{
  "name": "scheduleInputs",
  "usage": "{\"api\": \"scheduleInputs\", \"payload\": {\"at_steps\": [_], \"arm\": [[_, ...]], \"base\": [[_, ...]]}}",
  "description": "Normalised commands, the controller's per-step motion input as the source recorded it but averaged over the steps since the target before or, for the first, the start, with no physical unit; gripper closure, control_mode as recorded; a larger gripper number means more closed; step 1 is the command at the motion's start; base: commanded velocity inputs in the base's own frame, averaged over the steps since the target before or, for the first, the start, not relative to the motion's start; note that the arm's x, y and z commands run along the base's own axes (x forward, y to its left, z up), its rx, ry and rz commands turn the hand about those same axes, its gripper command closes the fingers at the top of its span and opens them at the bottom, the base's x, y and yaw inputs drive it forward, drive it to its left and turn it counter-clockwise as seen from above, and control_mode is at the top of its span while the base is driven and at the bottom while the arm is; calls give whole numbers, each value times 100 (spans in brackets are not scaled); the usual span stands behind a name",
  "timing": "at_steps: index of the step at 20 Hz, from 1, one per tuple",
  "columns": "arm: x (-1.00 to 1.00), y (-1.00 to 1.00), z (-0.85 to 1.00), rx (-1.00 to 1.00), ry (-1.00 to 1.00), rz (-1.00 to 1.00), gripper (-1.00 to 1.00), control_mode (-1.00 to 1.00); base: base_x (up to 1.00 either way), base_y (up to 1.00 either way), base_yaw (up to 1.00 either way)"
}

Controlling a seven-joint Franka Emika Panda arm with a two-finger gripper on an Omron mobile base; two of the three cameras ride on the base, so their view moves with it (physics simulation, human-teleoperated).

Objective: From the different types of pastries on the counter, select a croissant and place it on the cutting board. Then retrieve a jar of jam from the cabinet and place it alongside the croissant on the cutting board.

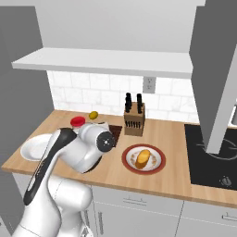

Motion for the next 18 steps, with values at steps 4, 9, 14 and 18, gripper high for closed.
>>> {"api": "scheduleInputs", "payload": {"at_steps": [4,9,14,18], "arm": [[65,18,-39,0,1,0,100,-100],[68,1,-18,0,0,0,100,-100],[71,0,-18,2,1,3,100,-100],[29,-8,-37,5,1,5,100,-100]], "base": [[0,0,0],[0,0,0],[0,0,0],[0,0,0]]}}
